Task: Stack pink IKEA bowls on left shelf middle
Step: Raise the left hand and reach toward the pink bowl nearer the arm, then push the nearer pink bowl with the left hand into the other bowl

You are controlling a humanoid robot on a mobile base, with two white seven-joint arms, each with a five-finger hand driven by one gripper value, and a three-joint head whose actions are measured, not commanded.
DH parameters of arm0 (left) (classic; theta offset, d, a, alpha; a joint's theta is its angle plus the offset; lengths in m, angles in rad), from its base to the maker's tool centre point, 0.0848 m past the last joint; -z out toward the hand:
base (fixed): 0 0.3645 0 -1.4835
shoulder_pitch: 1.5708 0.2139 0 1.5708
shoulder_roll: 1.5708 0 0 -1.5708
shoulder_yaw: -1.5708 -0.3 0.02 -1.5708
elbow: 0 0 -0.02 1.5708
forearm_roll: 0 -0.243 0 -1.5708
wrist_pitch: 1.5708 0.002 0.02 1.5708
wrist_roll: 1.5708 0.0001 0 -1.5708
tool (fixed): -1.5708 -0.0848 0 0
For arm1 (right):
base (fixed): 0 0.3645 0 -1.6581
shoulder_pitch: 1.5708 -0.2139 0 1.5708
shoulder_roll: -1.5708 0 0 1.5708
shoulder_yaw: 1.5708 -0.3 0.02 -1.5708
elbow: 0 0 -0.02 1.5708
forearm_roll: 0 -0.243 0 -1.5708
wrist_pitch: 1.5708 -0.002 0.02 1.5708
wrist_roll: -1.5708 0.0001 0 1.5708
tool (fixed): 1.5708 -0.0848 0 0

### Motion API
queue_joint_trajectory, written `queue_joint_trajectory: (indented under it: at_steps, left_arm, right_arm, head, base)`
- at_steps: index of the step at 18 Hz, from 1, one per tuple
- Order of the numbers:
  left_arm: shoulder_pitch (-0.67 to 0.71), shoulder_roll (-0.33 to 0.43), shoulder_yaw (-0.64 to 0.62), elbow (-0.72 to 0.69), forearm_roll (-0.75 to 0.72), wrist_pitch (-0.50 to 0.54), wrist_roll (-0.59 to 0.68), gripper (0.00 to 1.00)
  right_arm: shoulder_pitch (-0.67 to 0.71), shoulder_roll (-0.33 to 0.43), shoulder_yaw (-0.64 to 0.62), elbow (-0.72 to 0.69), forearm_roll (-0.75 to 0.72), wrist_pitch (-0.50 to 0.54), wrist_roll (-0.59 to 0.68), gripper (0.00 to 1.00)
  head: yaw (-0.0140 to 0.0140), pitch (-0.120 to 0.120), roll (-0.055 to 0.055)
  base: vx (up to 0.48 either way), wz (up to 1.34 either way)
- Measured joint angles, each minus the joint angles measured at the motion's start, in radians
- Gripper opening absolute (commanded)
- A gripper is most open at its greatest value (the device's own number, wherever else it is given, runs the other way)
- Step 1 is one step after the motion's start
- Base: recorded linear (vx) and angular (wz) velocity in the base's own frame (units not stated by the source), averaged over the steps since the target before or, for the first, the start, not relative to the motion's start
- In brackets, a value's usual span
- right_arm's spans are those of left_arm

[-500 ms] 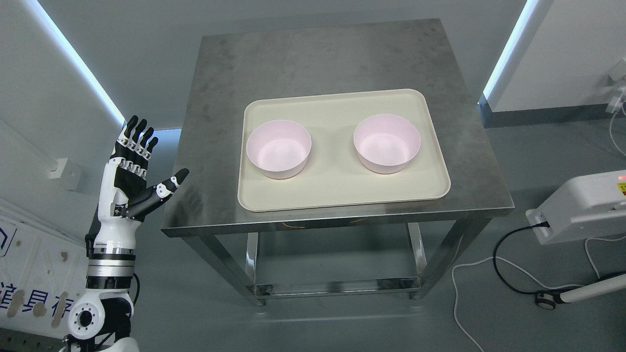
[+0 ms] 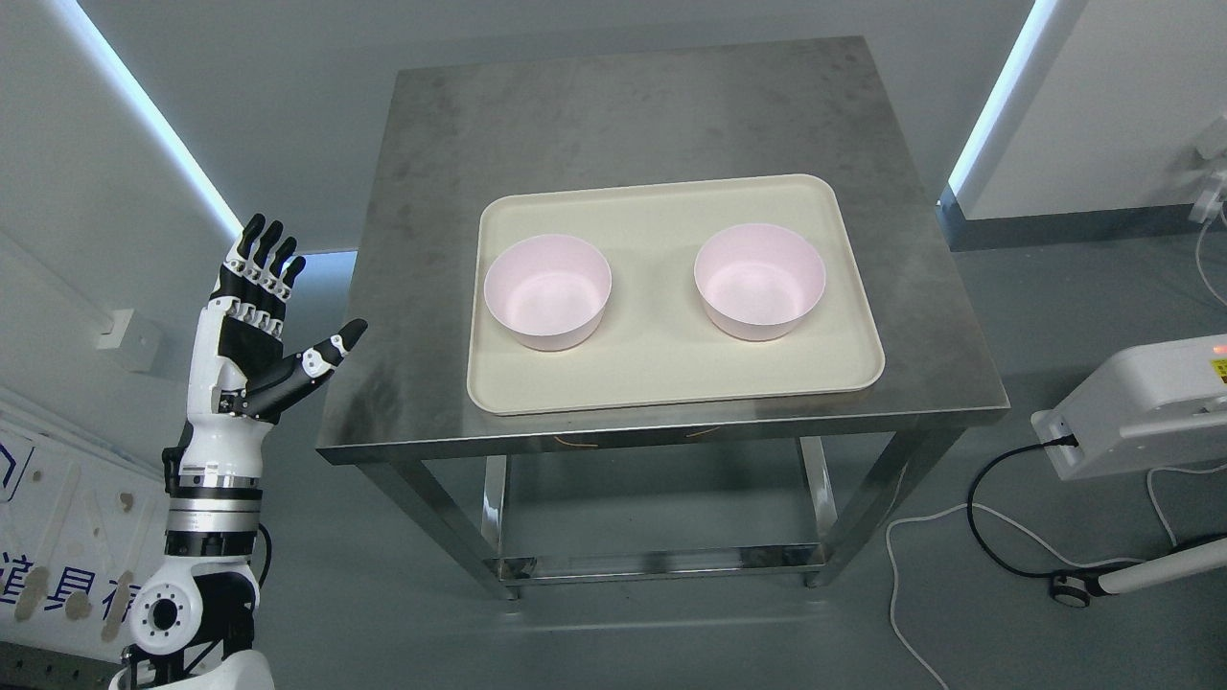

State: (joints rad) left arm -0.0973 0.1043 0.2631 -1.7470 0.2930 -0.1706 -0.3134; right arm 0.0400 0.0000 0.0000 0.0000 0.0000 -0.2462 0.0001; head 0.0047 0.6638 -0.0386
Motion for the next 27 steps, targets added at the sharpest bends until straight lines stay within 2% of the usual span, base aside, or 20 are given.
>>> queue_joint_trajectory:
  at_steps: [4, 7, 10, 13, 14, 19, 24, 27]
  left_arm:
    - [-0.143, 0.049, -0.062, 0.047, -0.063, 0.033, -0.138, 0.94]
    - [-0.311, 0.083, -0.124, 0.134, -0.176, 0.045, -0.241, 0.93]
    - [-0.452, 0.106, -0.181, 0.228, -0.318, 0.063, -0.351, 0.88]
    - [-0.543, 0.121, -0.231, 0.299, -0.405, 0.154, -0.441, 0.88]
    - [-0.588, 0.131, -0.266, 0.344, -0.446, 0.217, -0.480, 0.87]
    - [-0.647, 0.148, -0.327, 0.405, -0.497, 0.307, -0.531, 0.85]
    - [-0.675, 0.158, -0.386, 0.446, -0.574, 0.321, -0.539, 0.79]
    - [-0.682, 0.160, -0.412, 0.463, -0.627, 0.322, -0.542, 0.71]
  right_arm:
    - [0.000, 0.000, 0.000, 0.000, 0.000, 0.002, 0.000, 1.00]
    - [0.000, 0.000, 0.000, 0.000, 0.000, 0.007, 0.000, 1.00]
    - [0.000, 0.000, 0.000, 0.000, 0.000, 0.003, 0.000, 1.00]
    - [0.000, 0.000, 0.000, 0.000, 0.000, 0.000, 0.000, 1.00]
    - [0.000, 0.000, 0.000, 0.000, 0.000, 0.000, 0.000, 1.00]
    - [0.000, 0.000, 0.000, 0.000, 0.000, 0.000, 0.000, 1.00]
    - [0.000, 0.000, 0.000, 0.000, 0.000, 0.000, 0.000, 1.00]
    - [0.000, 0.000, 0.000, 0.000, 0.000, 0.000, 0.000, 1.00]
  head:
    - [0.0000, 0.000, 0.000]
    - [0.0000, 0.000, 0.000]
    - [0.0000, 0.000, 0.000]
    - [0.0000, 0.000, 0.000]
    - [0.0000, 0.000, 0.000]
    - [0.0000, 0.000, 0.000]
    - [0.0000, 0.000, 0.000]
    - [0.0000, 0.000, 0.000]
  base:
    - [0.000, 0.00]
    - [0.000, 0.00]
    - [0.000, 0.00]
    - [0.000, 0.00]
    - [0.000, 0.00]
    - [0.000, 0.00]
    - [0.000, 0.00]
    - [0.000, 0.00]
